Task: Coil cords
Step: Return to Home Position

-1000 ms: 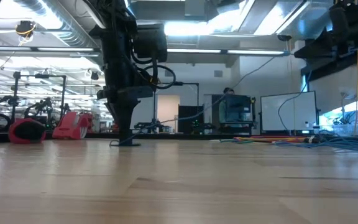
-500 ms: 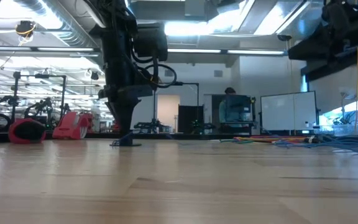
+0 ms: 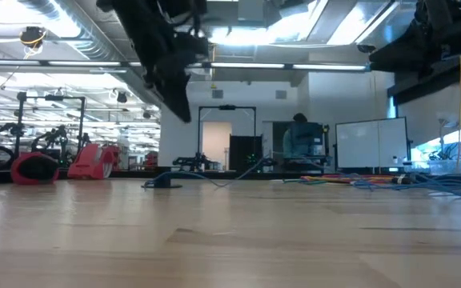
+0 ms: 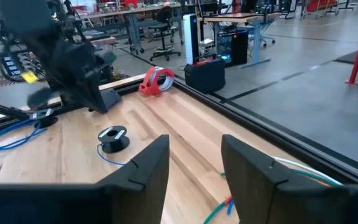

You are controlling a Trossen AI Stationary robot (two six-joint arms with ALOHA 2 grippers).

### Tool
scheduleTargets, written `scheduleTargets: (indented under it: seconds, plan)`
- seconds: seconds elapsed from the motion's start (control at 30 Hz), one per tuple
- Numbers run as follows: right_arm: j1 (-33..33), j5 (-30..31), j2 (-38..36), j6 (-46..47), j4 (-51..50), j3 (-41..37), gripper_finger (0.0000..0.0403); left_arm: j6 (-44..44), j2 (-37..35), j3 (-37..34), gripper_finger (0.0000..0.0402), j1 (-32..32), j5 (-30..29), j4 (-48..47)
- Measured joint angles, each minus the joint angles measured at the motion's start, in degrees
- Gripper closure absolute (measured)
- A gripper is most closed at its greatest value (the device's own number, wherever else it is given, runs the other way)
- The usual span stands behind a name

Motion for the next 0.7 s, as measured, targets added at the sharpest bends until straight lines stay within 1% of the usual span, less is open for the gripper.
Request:
scheduleTargets:
  seconds: [0.1,0.2,0.37,0.53,0.63,0.7]
  plan:
    - [0.0,0.0,0.0,-0.3,0.1,0.0,0.0251,3.8,-2.5,-0.1,0.0402,-1.2,0.1,1.5]
    - [0.0,-0.1,0.0,-0.6,1.3,0.0,0.0251,8.4,-4.7,-0.1,0.0401,-2.6,0.1,5.9]
    - [0.0,-4.1,1.1,-2.4,4.1,0.1,0.0251,17.4,-6.7,-0.1,0.0402,-4.2,0.4,14.8]
    - [0.0,-4.1,3.7,-3.8,4.3,0.1,0.0256,19.7,-7.5,-0.1,0.0402,-4.5,4.8,15.0]
    - [0.0,-3.8,5.0,-3.8,6.8,0.1,0.0277,21.7,-8.0,-1.5,0.0401,-5.1,8.4,19.2]
    - [0.0,-4.1,5.3,-4.1,9.3,0.1,0.0299,22.6,-9.6,-4.2,0.0401,-5.4,10.6,21.6]
